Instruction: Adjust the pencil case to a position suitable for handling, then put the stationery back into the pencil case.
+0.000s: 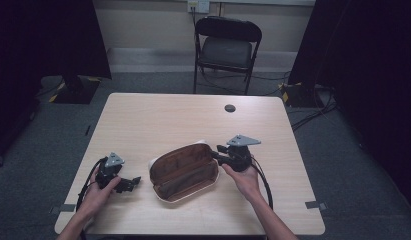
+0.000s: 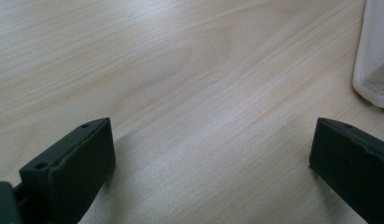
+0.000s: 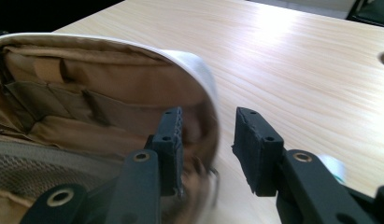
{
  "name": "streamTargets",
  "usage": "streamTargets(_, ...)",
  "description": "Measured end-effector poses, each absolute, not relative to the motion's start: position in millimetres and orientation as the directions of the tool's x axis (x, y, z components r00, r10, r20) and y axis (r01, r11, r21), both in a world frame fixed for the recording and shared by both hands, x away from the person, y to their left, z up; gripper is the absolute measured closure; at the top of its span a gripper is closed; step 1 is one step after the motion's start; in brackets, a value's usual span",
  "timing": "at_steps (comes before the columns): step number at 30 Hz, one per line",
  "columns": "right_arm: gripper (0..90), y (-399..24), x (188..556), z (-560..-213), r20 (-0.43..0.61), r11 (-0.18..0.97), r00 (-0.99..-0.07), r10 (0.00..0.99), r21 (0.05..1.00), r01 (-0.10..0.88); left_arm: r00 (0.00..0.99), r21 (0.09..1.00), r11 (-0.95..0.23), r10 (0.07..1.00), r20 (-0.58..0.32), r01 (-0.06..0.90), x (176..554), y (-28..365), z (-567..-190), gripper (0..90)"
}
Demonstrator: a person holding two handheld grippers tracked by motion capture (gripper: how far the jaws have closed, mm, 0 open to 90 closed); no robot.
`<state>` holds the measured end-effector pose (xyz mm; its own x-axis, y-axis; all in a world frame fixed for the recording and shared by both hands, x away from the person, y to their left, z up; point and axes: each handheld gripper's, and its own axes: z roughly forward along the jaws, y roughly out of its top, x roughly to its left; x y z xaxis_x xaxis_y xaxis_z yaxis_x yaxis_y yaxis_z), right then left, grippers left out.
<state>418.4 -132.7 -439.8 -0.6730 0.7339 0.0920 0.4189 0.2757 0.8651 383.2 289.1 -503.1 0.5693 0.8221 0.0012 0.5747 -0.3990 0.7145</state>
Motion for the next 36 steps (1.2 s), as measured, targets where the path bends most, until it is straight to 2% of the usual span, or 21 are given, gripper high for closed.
streamTargets(15,58.2,-198,419,-460,0.052,0.269,-0.545,0.837,0.828,0.492,0.569,0.715,-0.399,0.822,0.001,0.575,383,289,-503,0.0)
streamTargets(27,53.4,-196,429,-473,0.043,0.294,-0.535,0.843,0.797,0.527,0.569,0.715,-0.399,0.822,0.001,0.575,383,289,-503,0.0)
streamTargets(36,56.5,-187,435,-485,0.032,0.320,-0.536,0.844,0.772,0.550,0.569,0.715,-0.399,0.822,0.001,0.575,383,289,-503,0.0)
